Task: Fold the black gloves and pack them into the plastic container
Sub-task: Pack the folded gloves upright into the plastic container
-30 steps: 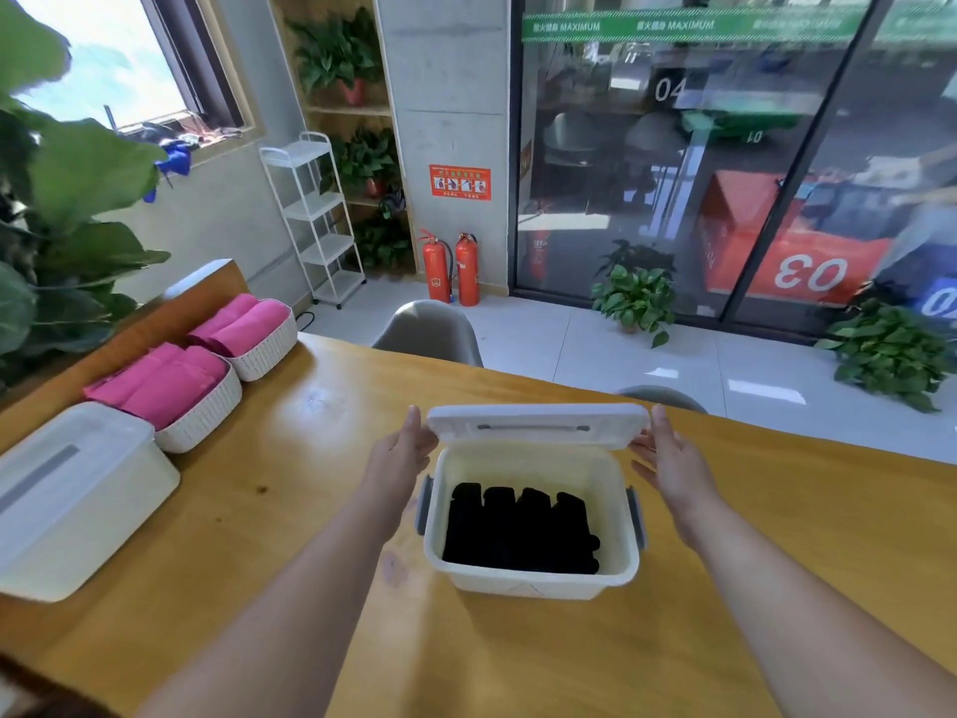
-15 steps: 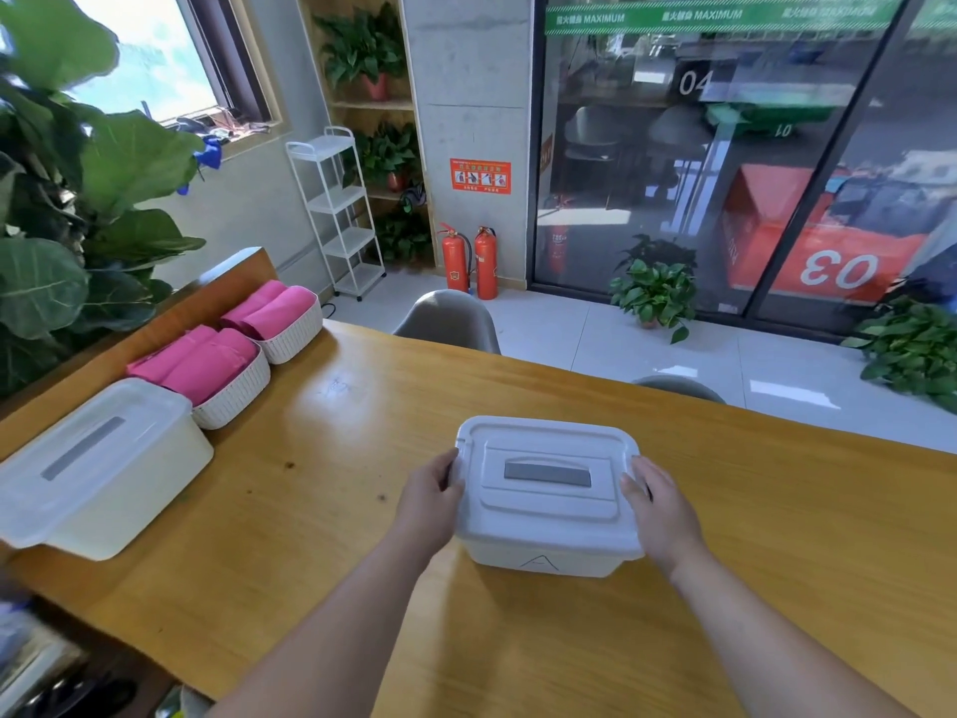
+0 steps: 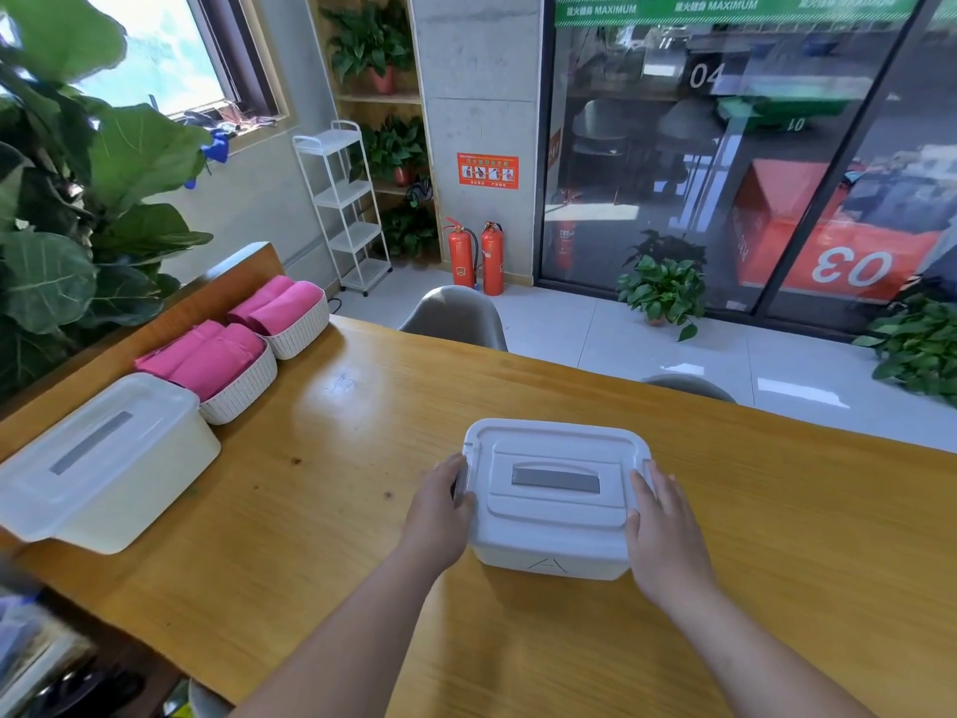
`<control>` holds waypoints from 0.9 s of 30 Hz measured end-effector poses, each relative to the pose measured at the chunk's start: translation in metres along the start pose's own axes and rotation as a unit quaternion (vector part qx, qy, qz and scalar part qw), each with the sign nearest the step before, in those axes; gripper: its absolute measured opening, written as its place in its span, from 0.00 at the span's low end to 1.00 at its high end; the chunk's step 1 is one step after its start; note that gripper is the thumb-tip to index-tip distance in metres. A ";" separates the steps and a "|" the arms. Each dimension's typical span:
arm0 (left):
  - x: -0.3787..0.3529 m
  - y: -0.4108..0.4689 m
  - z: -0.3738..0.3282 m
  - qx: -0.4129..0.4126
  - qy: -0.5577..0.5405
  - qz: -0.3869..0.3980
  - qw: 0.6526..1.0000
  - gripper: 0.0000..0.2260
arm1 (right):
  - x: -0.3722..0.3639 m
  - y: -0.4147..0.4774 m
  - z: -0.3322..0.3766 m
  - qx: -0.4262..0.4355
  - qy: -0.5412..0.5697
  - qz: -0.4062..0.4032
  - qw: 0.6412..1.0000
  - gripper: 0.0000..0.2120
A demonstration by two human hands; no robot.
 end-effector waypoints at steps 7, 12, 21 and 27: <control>-0.004 0.008 0.012 0.125 -0.088 0.017 0.988 0.31 | -0.011 0.001 -0.009 0.000 -0.026 -0.016 1.000 0.31; -0.007 0.003 0.013 0.075 -0.064 -0.023 0.995 0.20 | -0.015 0.002 -0.014 0.004 -0.026 -0.030 0.999 0.31; -0.006 -0.008 0.000 0.009 0.114 -0.091 0.989 0.22 | -0.016 0.002 -0.014 0.009 -0.024 -0.033 0.999 0.31; -0.008 -0.003 0.000 0.023 0.057 -0.083 0.995 0.25 | -0.016 0.003 -0.014 0.013 -0.002 -0.012 1.000 0.31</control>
Point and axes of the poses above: each hand's wrist, its own y-axis towards the middle knuckle, its own x-axis out of the back of the hand, z = x × y, the point moved 3 cm from there along y, towards the middle knuckle, and after that the axes turned 4 degrees about y, right-handed, at the moved point
